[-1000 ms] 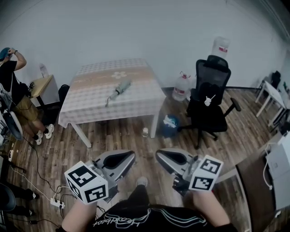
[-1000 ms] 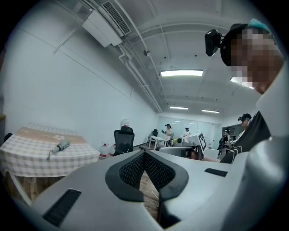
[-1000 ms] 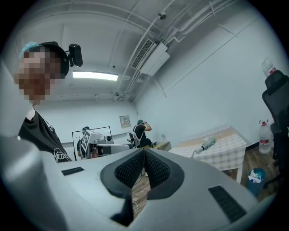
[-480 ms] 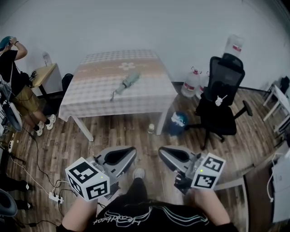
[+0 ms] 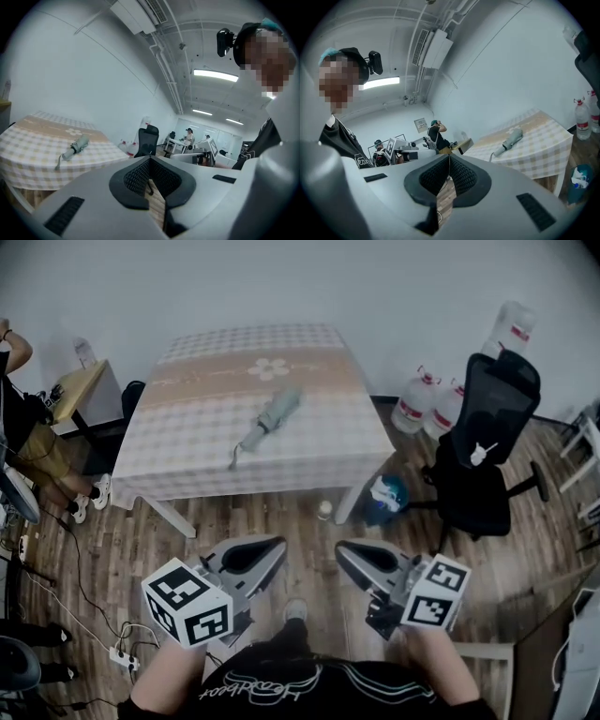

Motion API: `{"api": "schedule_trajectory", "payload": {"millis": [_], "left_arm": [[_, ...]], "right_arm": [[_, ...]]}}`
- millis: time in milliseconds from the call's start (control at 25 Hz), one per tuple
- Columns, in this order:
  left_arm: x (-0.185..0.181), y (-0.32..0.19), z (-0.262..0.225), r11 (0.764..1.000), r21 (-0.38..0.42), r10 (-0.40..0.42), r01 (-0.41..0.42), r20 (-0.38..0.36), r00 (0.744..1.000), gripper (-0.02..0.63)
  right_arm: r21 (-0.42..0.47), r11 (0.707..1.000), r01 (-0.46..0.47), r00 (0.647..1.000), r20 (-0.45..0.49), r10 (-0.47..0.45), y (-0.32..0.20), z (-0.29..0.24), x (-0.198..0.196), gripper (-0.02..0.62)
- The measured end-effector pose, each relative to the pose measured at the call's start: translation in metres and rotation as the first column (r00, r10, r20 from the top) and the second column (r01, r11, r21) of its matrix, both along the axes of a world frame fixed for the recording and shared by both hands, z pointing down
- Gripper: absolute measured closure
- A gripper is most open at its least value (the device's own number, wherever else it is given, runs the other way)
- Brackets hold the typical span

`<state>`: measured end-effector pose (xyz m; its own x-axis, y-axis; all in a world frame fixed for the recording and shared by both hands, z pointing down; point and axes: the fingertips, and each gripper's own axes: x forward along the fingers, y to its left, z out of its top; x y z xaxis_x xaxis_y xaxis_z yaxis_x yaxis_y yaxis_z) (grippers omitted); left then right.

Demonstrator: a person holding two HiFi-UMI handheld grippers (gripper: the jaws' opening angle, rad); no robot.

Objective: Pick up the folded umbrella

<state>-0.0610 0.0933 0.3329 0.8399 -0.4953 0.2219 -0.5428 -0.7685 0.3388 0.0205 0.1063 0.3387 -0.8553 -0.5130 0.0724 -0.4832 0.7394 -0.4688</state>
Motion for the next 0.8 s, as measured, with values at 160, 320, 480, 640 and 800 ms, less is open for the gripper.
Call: {"api": "schedule_trajectory", "payload": {"millis": [160,320,480,640,800], "left_arm": [[-0.007,-0.082,0.011,1.000,-0.018,-0.014,0.014,0.037,0.999,0.611],[-0.016,-0.147,0.017,0.999,-0.036,-0.010,0.011,0.037,0.999,0.611],[-0.018,-0.187,0.026,0.999,-0.038,-0.010,0.012,0.059,0.998,0.611],[-0.014,-0.209,0.027,1.000,-0.021,-0.007,0.008,0.054,0.999,0.611],[-0.012,-0.236,0.032,0.999,-0.020,-0.031,0.032,0.073,0.997,0.611]], "right_arm": [[-0.033,0.999,0.007,1.000,0.013,-0.006,-0.081,0.007,-0.007,0.583],[-0.047,0.999,0.015,1.000,0.009,-0.014,-0.143,0.009,-0.018,0.583],[-0.050,0.999,0.005,1.000,0.009,-0.005,-0.181,0.011,-0.017,0.583],[-0.048,0.999,0.003,1.000,0.019,-0.003,-0.204,0.013,-0.011,0.583],[-0.042,0.999,0.019,1.000,0.017,-0.018,-0.229,0.014,-0.005,0.583]]}}
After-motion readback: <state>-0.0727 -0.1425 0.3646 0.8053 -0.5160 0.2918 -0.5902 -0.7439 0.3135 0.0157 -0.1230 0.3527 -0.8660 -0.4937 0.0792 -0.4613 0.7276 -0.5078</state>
